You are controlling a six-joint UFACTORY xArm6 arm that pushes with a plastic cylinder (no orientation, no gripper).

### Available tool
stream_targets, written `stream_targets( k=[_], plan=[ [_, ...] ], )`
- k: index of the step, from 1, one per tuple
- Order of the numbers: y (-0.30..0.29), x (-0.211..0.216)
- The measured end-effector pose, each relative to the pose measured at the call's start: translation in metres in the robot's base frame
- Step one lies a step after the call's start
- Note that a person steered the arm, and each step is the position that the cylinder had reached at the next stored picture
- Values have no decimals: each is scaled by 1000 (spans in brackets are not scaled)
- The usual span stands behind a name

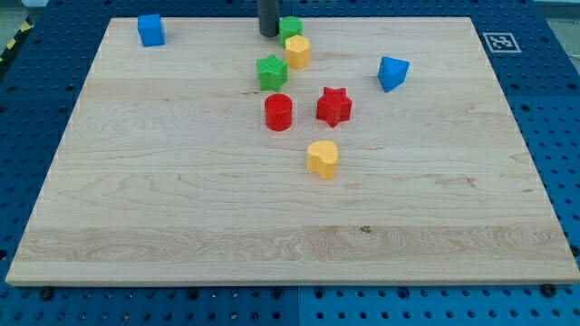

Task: Push the green circle right a bit

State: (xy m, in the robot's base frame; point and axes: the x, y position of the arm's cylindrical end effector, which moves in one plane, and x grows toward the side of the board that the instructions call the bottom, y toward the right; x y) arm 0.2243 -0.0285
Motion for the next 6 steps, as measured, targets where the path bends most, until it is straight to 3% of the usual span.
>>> stream_targets(
  k=[4,6],
  plan=[
    [103,44],
    [114,103]
  ],
)
